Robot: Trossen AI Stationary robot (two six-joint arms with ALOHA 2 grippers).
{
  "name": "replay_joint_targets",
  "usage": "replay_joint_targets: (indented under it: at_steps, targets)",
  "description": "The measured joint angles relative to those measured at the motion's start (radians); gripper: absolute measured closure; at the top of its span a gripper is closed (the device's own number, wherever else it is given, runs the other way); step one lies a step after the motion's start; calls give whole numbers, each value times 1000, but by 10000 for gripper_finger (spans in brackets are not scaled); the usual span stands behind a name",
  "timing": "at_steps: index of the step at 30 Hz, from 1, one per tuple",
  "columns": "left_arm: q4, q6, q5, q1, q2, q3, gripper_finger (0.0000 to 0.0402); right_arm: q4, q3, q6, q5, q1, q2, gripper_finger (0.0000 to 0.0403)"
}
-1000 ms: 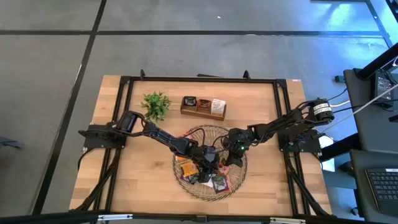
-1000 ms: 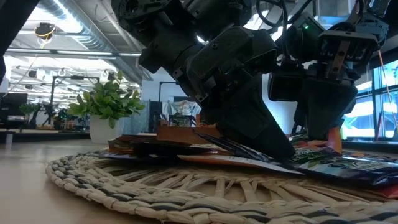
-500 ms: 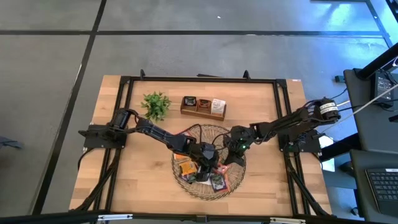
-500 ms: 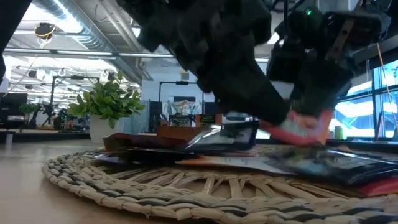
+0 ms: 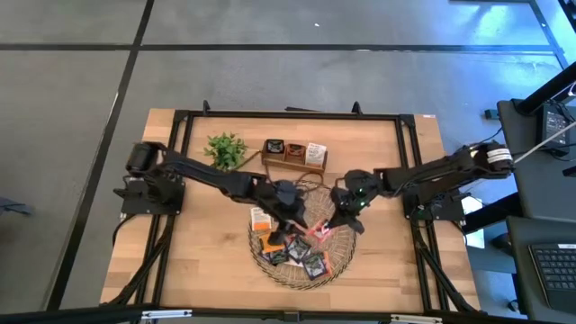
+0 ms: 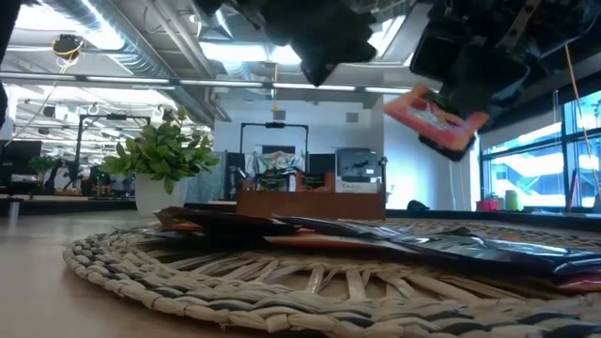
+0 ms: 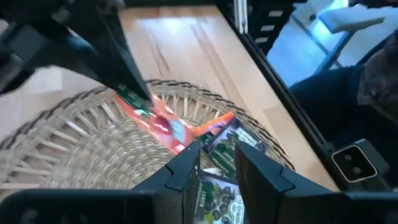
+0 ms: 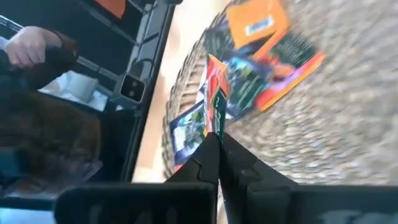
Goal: Pick & Place Tea
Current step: Put the orange and black tea bag into the middle section of the wooden organizer
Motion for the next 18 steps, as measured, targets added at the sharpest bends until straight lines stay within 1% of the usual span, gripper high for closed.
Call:
replay_joint_targets:
  at_steps: [2,4,7,9,10,12,14,18]
  targets:
    - [86,-12,1,10,-51,-91,304,-31,2,-27,32,-18,-43,396]
    - [201,-41,-3,26,-107,-191,304,-130,24,-71,81,-44,-89,396]
    - [412,-89,-30,51,-186,-335,304,-300,108,-159,206,-77,-115,396]
    - [541,-130,-30,65,-216,-402,304,-435,190,-228,302,-102,-116,397]
    - [564,-145,-27,71,-239,-435,304,-493,237,-261,348,-115,-107,397]
    - [620,-158,-27,83,-260,-461,304,-588,329,-325,432,-149,-88,397]
    - [609,-155,-25,97,-294,-487,304,-655,422,-378,485,-185,-56,397]
    - [605,-155,-24,108,-317,-498,304,-731,588,-463,523,-269,32,397]
